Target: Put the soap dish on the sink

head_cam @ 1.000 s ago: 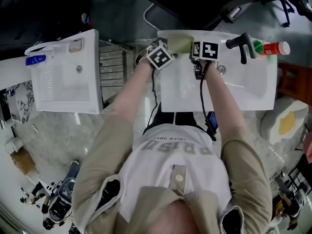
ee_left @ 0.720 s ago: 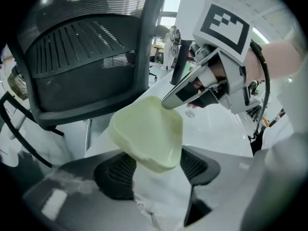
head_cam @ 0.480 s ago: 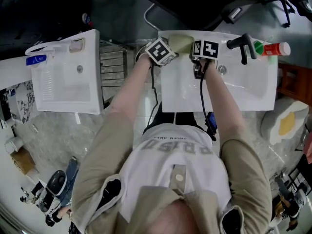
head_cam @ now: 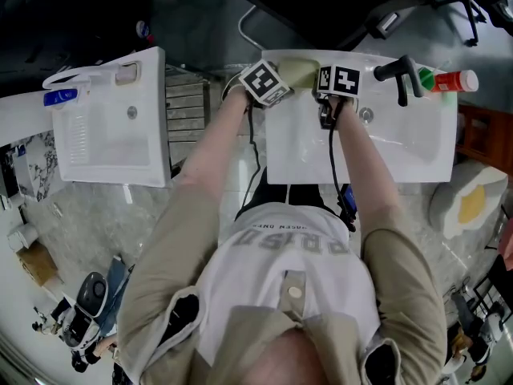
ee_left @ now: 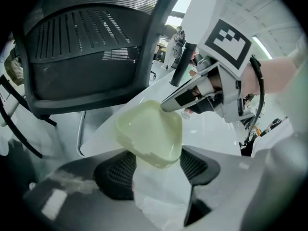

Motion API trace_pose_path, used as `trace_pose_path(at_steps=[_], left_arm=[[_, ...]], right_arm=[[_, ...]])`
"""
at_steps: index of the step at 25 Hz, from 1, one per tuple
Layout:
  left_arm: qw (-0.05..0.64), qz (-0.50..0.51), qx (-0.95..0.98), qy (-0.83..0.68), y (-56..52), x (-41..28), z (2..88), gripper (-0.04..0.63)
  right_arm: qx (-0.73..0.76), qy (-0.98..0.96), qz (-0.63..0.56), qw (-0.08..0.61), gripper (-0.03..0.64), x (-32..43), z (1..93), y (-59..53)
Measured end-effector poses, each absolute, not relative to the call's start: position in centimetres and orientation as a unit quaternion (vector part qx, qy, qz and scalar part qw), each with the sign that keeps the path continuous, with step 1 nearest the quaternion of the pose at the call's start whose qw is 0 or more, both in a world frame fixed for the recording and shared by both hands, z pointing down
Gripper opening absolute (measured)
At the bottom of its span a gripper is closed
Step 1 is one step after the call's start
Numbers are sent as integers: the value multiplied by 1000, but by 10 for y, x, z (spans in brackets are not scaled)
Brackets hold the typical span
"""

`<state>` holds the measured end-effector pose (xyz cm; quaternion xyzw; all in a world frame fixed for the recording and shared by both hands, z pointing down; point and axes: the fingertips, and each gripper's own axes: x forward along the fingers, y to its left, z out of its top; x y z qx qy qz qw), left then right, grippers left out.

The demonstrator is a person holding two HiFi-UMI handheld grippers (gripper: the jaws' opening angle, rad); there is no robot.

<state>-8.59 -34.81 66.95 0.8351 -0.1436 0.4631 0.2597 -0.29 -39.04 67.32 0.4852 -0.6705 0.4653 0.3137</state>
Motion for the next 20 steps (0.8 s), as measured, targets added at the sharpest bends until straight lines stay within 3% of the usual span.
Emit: trace_pose_path(at_steps=[20], left_arm=[[311, 476, 812, -130, -344, -92, 670, 296]], right_arm=[[488, -659, 470, 326, 26, -3, 675, -390]])
